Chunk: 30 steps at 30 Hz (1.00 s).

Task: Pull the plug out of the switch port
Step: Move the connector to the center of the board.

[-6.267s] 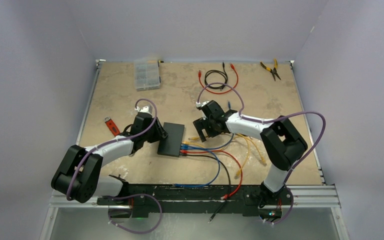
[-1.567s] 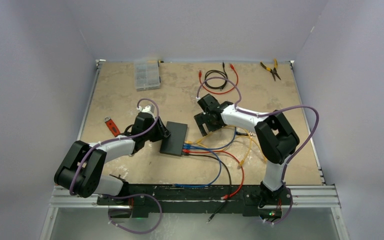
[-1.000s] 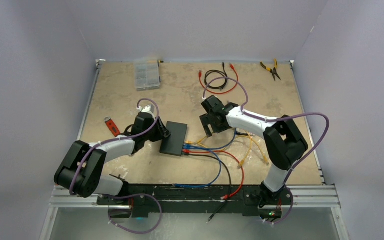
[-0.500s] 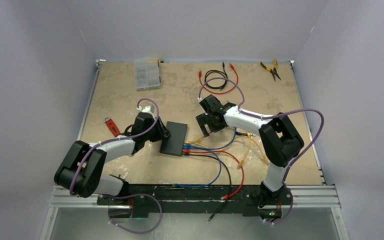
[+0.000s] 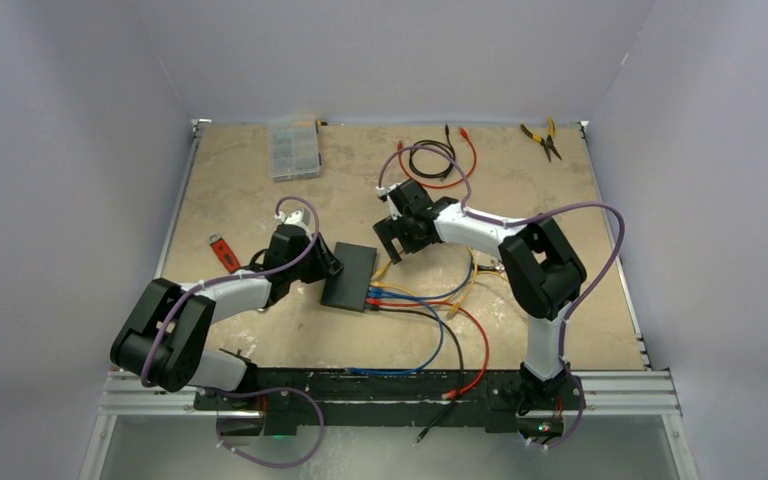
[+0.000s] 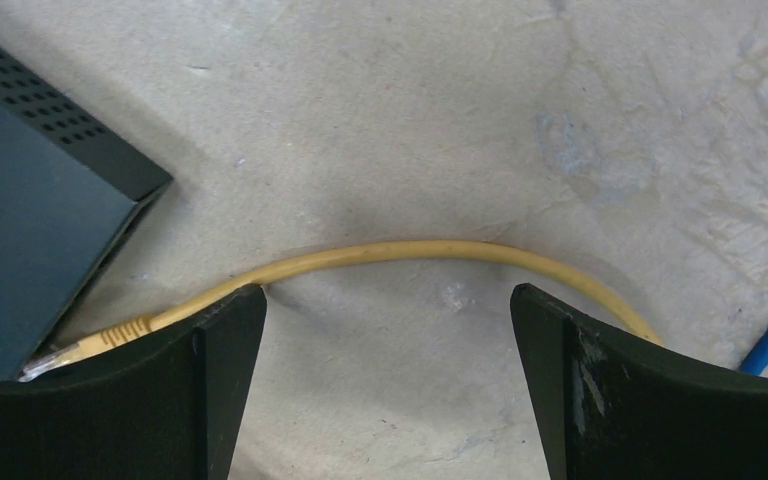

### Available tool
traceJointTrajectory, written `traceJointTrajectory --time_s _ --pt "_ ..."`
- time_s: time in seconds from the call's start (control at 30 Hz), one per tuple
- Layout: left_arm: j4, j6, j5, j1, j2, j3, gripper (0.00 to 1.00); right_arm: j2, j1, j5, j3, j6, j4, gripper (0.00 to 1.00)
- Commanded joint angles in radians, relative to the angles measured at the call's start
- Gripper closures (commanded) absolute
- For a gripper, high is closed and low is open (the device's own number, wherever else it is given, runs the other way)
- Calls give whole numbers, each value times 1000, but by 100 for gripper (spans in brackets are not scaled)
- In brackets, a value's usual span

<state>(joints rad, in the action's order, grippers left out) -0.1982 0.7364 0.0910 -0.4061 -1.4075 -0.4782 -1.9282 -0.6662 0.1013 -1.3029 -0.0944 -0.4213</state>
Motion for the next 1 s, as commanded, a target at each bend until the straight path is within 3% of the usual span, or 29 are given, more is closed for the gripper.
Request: traceJointTrajectory --time_s 0.0,0.47,0.63,0.97 --pt "158 -52 -16 -8 -64 43 63 -1 0 -49 -49 58 62 4" --pt "145 -52 -10 -8 -83 44 63 -50 -5 -70 -64 169 105 4" --pt "155 -54 -13 -8 -78 44 63 -38 21 -88 -34 46 114 5" --pt "148 -55 -10 -8 -79 46 63 189 60 -31 127 -221 217 5"
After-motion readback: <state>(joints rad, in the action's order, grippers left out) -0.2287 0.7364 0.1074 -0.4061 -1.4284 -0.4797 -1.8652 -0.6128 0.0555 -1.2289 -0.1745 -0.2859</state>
